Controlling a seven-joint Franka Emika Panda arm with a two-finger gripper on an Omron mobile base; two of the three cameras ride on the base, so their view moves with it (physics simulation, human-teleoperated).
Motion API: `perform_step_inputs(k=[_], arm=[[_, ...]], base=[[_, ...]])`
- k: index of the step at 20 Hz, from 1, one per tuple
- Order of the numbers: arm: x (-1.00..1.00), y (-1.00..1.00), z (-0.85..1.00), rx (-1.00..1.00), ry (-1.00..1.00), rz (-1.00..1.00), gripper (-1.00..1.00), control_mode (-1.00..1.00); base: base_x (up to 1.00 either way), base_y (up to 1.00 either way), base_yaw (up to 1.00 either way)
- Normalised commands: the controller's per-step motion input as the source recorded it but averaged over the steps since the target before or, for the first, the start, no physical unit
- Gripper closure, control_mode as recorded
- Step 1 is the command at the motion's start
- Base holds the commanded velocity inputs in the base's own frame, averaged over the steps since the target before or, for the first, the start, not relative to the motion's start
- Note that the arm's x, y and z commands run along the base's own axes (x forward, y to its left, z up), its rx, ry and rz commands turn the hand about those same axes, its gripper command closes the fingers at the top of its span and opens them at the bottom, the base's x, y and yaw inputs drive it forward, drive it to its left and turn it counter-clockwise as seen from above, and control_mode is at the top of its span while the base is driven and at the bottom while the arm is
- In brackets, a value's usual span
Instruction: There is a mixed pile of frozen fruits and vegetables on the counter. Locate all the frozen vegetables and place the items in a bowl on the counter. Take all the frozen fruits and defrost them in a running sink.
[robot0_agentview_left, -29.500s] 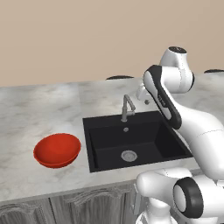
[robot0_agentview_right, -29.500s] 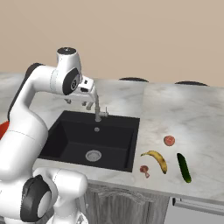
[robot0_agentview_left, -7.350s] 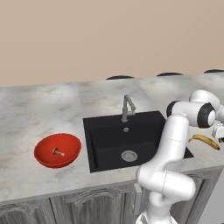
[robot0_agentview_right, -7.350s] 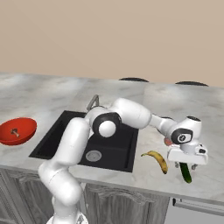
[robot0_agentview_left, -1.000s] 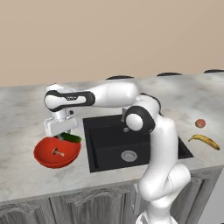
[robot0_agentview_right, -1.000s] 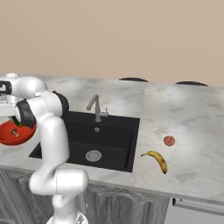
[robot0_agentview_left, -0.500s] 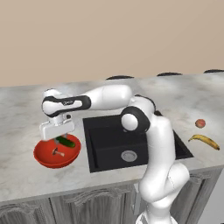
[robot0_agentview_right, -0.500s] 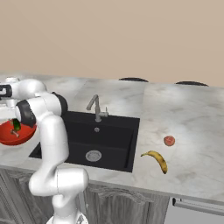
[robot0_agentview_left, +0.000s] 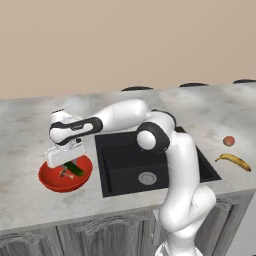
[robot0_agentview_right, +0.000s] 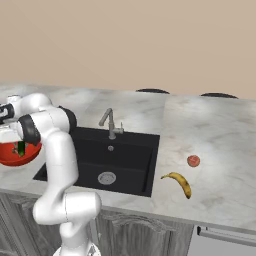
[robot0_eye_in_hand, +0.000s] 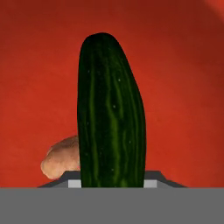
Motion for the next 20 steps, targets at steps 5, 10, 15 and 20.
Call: perform_step_inputs(k=[5, 10, 15, 20], arm=[[0.07, 0.21, -0.26, 0.0, 0.0, -0.08, 1.0, -1.0], [0.03, 0.2, -0.18, 0.0, 0.0, -0.06, -1.0, -1.0], [-0.02, 0.02, 0.09, -0.01, 0.05, -0.03, -1.0, -1.0], [-0.24, -0.01, 0.41, -0.01, 0.1, -0.09, -1.0, -1.0]], base=[[0.0, 0.0, 0.0], [0.0, 0.0, 0.0], [0.0, 0.0, 0.0], [0.0, 0.0, 0.0]])
